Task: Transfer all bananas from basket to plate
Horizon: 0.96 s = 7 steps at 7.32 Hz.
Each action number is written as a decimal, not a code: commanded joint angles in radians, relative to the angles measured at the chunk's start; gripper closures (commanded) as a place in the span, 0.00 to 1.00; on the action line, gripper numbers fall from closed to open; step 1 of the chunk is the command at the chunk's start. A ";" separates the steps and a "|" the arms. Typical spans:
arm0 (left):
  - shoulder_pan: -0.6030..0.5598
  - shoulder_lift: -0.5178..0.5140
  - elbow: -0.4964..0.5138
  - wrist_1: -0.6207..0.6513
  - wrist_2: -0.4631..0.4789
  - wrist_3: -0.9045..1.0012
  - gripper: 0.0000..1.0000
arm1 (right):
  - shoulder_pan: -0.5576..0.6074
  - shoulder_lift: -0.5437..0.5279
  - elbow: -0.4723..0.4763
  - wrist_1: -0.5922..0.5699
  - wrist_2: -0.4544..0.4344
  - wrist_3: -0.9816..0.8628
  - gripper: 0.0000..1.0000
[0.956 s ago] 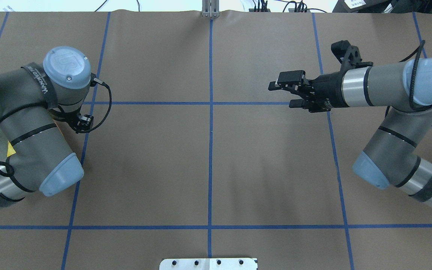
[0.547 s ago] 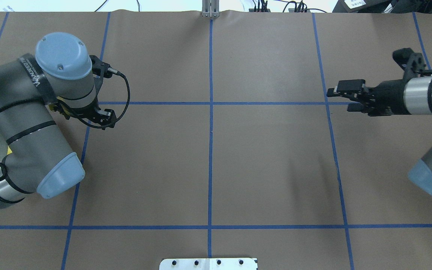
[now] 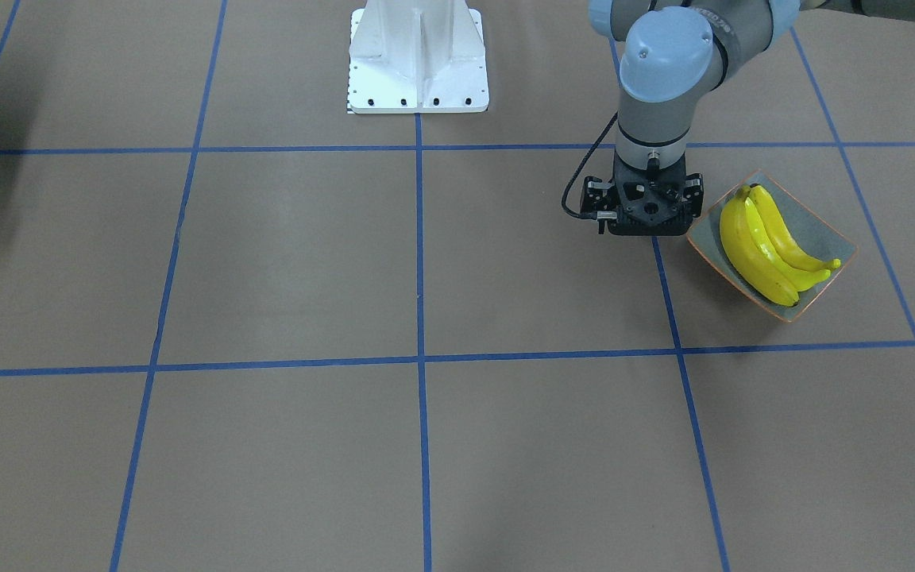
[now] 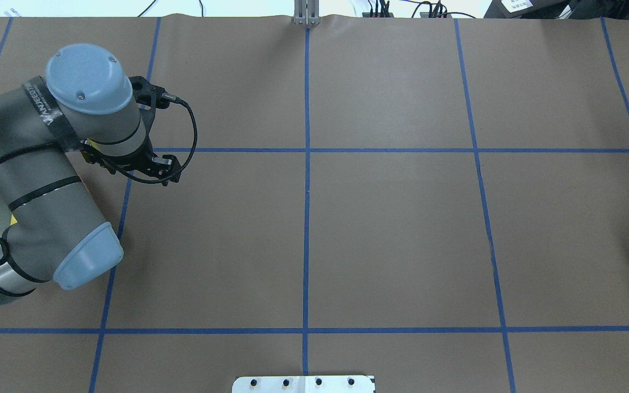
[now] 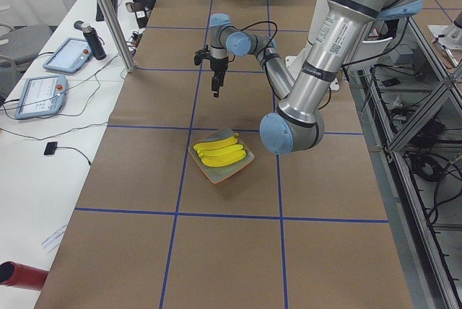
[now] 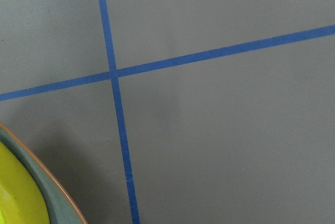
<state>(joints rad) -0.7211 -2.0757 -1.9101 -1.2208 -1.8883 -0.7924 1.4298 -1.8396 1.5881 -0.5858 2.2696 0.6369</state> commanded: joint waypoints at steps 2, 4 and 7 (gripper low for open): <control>0.002 -0.001 0.000 -0.003 0.000 -0.028 0.00 | 0.199 -0.007 -0.282 0.000 0.083 -0.592 0.00; 0.002 -0.004 -0.001 -0.003 0.000 -0.030 0.00 | 0.243 -0.010 -0.319 -0.009 0.120 -0.724 0.01; 0.002 -0.003 0.003 -0.003 0.000 -0.039 0.00 | 0.306 0.042 -0.321 -0.254 0.142 -0.990 0.01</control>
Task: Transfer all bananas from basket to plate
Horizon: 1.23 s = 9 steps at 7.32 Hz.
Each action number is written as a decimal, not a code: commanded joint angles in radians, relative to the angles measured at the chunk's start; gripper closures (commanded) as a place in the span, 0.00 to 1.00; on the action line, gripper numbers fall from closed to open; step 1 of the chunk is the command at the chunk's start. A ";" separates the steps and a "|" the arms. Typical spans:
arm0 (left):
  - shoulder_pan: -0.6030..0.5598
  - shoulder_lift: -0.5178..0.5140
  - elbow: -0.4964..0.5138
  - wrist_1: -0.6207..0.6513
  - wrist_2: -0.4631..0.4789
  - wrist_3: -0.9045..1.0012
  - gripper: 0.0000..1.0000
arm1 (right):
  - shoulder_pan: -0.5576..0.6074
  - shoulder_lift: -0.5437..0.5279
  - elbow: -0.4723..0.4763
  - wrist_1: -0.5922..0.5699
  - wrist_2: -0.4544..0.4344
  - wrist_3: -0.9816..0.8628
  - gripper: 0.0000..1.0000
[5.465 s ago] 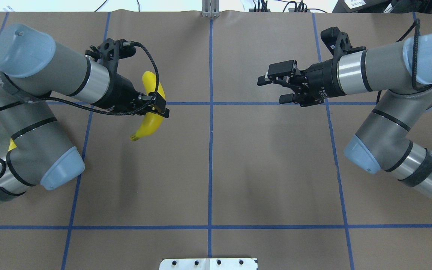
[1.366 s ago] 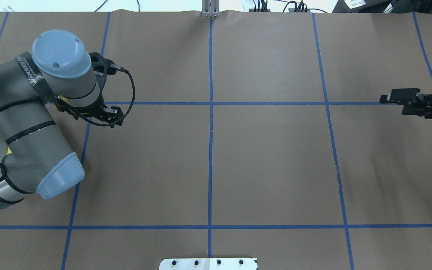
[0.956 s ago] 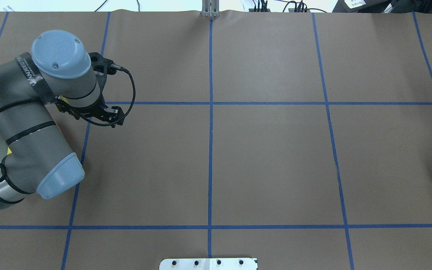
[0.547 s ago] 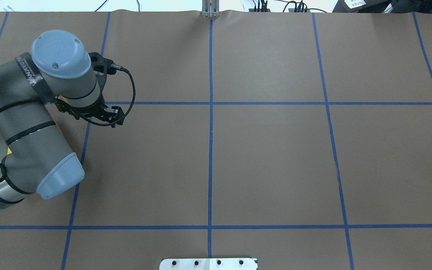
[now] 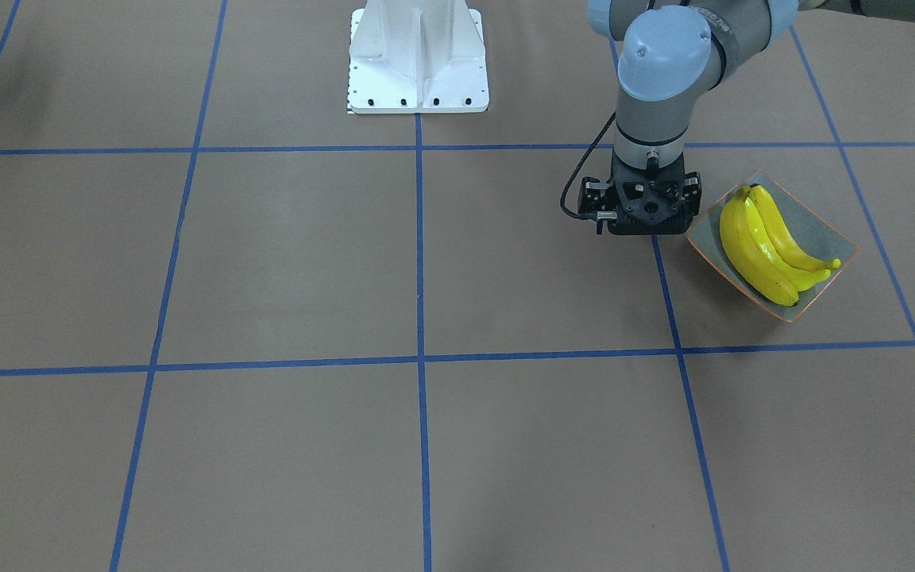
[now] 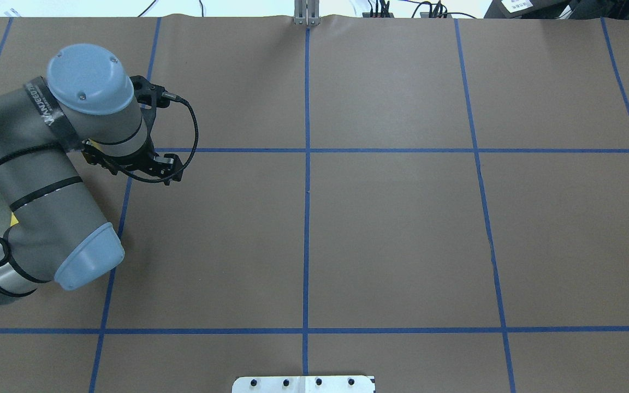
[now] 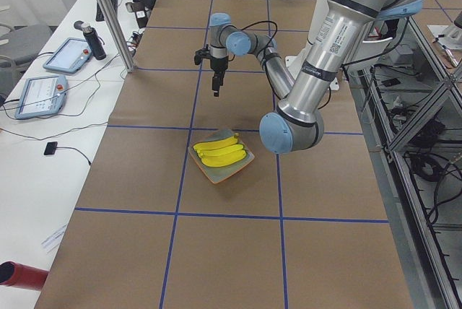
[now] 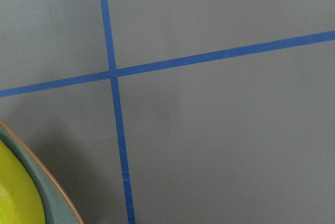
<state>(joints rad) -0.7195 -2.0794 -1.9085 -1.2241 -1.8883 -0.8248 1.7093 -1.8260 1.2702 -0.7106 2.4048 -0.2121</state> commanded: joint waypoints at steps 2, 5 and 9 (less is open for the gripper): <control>0.002 0.010 0.008 -0.043 0.000 -0.010 0.00 | 0.047 0.043 -0.027 -0.228 0.110 -0.217 0.02; 0.002 0.009 0.009 -0.044 0.000 -0.013 0.00 | 0.049 0.178 -0.182 -0.254 0.140 -0.283 0.04; 0.003 0.007 0.009 -0.074 0.000 -0.037 0.00 | 0.049 0.151 -0.196 -0.287 0.146 -0.314 0.07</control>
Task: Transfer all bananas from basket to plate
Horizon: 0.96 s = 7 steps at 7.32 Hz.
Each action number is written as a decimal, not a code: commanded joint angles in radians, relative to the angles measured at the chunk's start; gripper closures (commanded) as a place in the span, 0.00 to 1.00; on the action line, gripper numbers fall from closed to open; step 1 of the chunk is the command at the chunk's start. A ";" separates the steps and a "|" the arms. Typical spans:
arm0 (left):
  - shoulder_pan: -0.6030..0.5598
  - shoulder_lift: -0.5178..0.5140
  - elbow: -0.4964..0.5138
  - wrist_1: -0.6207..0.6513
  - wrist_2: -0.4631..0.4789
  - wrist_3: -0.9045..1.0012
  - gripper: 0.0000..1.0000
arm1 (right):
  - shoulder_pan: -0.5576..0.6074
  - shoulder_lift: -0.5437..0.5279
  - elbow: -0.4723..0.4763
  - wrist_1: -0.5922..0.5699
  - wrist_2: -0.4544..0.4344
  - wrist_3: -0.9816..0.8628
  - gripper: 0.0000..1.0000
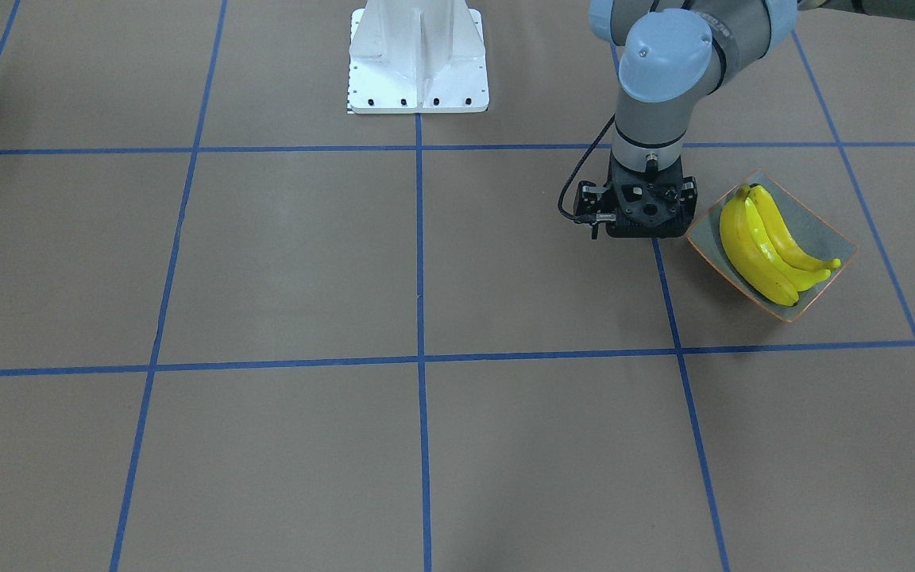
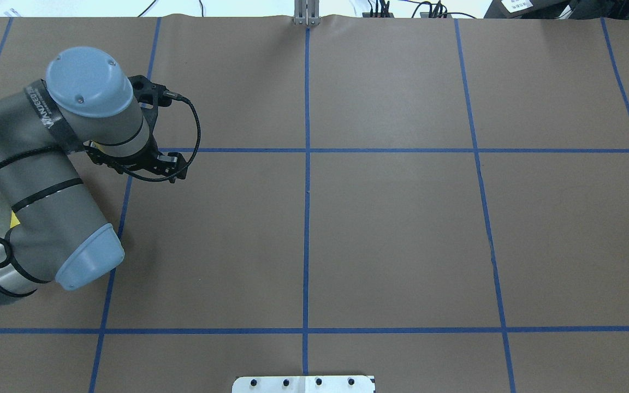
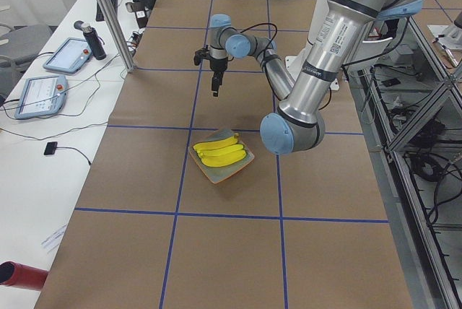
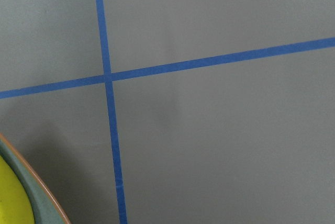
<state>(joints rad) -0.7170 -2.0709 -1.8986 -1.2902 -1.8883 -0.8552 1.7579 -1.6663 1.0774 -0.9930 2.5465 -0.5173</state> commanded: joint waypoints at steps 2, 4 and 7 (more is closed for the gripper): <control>0.001 0.000 -0.001 -0.009 0.000 -0.007 0.00 | 0.000 -0.007 -0.010 -0.016 0.006 -0.009 0.24; 0.001 0.000 0.001 -0.018 0.000 -0.013 0.00 | 0.002 -0.004 -0.017 -0.018 0.040 -0.020 0.96; 0.002 0.000 0.013 -0.046 0.000 -0.030 0.00 | 0.035 0.020 -0.013 -0.074 0.053 -0.052 1.00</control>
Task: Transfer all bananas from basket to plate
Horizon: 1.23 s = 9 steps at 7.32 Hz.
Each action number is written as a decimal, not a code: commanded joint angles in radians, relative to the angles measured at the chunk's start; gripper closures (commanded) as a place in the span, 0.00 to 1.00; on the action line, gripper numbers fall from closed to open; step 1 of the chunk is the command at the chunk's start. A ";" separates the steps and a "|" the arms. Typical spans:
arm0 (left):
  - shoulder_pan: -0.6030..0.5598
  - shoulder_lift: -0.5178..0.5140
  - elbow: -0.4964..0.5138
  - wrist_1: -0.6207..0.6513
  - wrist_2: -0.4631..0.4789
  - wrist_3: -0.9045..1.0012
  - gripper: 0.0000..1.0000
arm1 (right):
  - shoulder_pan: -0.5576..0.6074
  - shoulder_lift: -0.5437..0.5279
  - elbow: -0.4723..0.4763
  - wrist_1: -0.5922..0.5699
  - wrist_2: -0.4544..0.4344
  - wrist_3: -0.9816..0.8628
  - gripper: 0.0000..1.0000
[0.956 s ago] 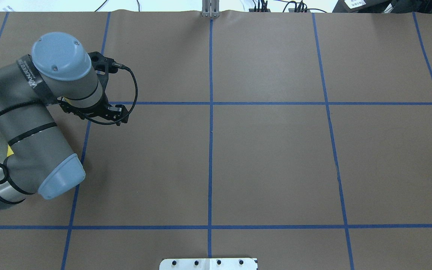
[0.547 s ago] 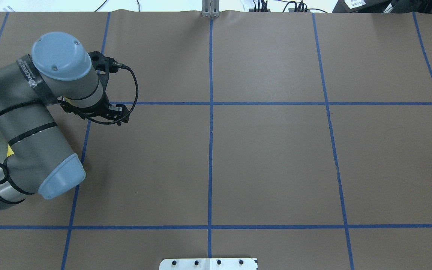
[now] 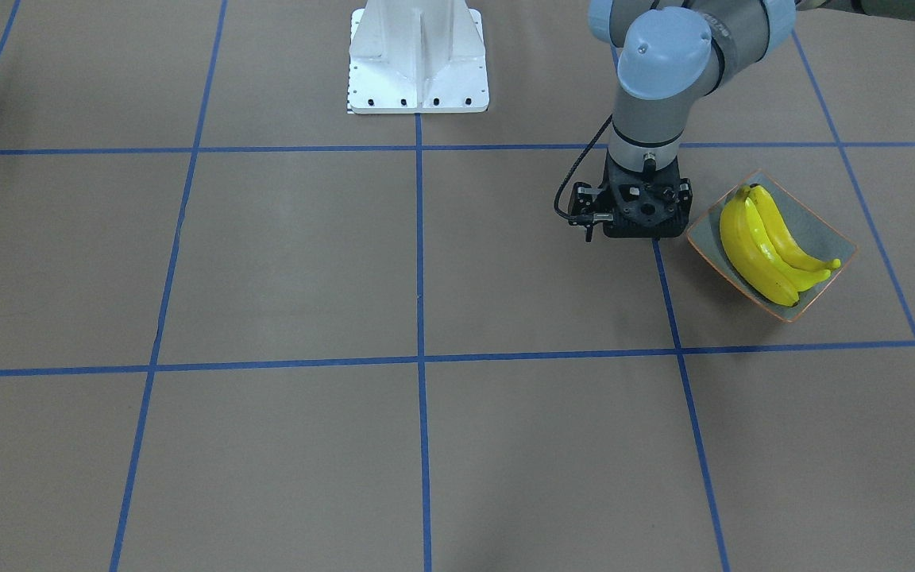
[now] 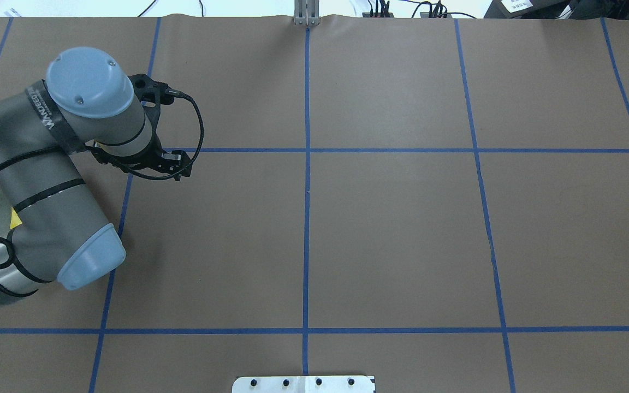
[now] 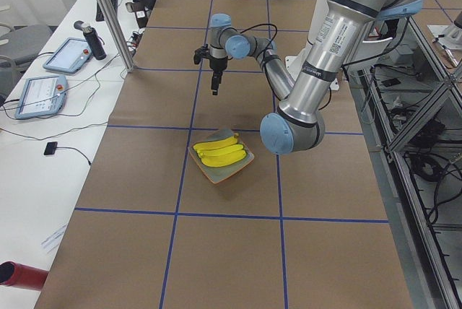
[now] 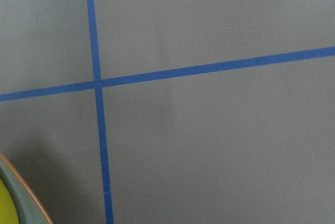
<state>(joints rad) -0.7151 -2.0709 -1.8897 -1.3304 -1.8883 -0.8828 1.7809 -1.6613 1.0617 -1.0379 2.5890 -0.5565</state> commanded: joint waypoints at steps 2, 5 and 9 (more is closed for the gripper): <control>0.000 0.000 0.004 -0.006 0.000 -0.004 0.00 | 0.040 0.023 0.006 -0.037 0.026 -0.013 1.00; 0.000 -0.009 -0.002 -0.007 -0.002 -0.015 0.00 | 0.068 0.031 0.146 -0.152 0.092 0.021 1.00; -0.001 -0.003 0.001 -0.202 -0.015 -0.091 0.00 | -0.019 0.061 0.500 -0.186 0.180 0.677 1.00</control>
<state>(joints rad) -0.7157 -2.0764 -1.8913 -1.4681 -1.8942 -0.9531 1.8204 -1.6104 1.4411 -1.2245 2.7529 -0.1085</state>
